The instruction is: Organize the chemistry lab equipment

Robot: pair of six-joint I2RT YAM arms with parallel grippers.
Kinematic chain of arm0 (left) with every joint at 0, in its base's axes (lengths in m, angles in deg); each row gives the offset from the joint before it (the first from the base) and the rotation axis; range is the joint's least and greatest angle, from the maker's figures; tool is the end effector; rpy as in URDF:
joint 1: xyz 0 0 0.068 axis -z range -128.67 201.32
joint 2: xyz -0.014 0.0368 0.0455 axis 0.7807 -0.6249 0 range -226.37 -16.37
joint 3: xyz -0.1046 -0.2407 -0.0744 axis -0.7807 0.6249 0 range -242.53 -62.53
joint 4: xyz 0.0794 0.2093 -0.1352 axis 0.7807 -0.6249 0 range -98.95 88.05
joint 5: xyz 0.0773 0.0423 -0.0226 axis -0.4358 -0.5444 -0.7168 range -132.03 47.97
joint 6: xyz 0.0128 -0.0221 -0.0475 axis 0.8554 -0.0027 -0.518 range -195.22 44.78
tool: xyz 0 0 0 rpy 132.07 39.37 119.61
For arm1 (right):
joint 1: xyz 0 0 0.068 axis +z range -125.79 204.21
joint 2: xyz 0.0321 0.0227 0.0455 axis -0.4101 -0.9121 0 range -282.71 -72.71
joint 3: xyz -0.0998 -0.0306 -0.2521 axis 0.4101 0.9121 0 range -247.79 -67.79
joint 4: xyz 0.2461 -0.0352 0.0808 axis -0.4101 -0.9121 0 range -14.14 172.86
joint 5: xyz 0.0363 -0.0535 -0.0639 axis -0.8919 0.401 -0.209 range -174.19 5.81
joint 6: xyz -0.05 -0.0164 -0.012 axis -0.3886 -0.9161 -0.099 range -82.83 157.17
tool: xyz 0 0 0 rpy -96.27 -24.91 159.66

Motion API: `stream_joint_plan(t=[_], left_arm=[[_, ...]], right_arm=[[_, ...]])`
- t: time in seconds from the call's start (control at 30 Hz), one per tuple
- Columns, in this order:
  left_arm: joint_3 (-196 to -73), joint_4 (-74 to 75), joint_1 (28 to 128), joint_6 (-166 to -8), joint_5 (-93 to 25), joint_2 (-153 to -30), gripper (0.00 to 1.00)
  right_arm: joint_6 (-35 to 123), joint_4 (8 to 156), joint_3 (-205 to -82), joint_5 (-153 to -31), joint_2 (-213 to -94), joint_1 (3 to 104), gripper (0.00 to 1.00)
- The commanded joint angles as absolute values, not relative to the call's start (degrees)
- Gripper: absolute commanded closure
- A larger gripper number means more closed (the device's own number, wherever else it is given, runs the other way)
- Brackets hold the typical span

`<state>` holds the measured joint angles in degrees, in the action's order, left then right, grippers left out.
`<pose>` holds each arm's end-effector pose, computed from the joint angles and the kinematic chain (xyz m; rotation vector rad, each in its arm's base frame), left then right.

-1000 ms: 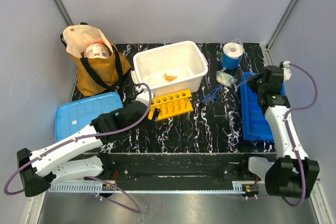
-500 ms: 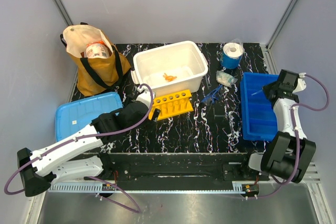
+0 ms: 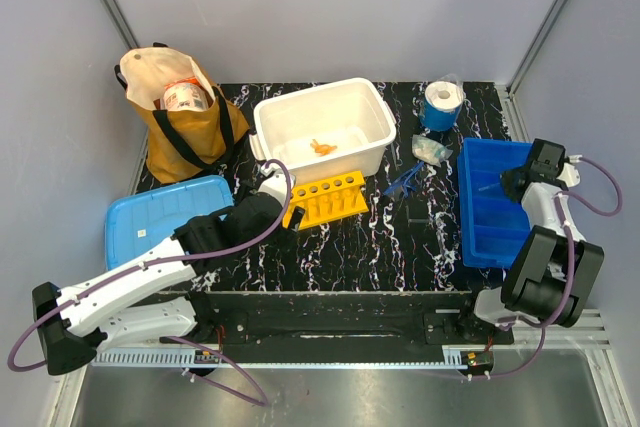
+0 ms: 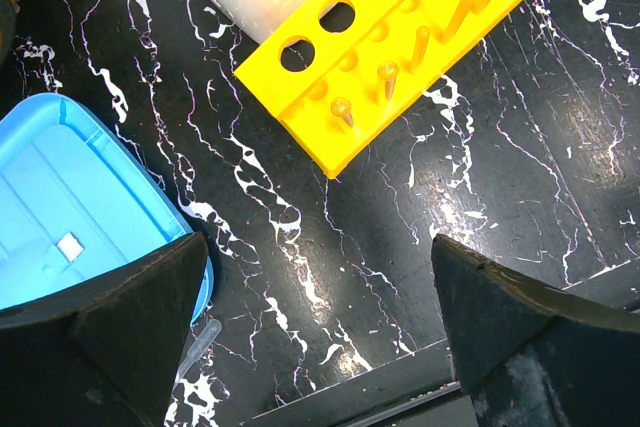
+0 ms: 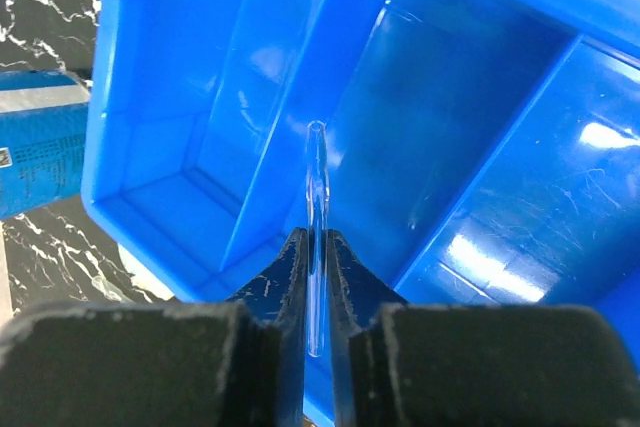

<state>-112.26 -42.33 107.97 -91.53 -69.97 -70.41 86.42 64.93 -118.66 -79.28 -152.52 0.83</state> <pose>0.1179 -0.1485 0.2944 0.5517 2.1744 -0.1074 0.2663 -0.1185 0.2274 1.4464 1.8997 0.1116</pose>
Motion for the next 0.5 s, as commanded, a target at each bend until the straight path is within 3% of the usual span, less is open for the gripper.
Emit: stream_joint_plan(t=[0.0,0.47], left_arm=[[-112.1,-40.6,108.2,-91.2,-71.4,-69.4,0.01],[-112.3,-40.9,108.2,-91.4,-71.5,-69.2,0.01]], right_arm=[[88.8,68.3,-117.7,-76.3,-154.3,0.5,0.85],[85.5,64.9,-120.5,-75.0,-155.3,0.4,0.70]])
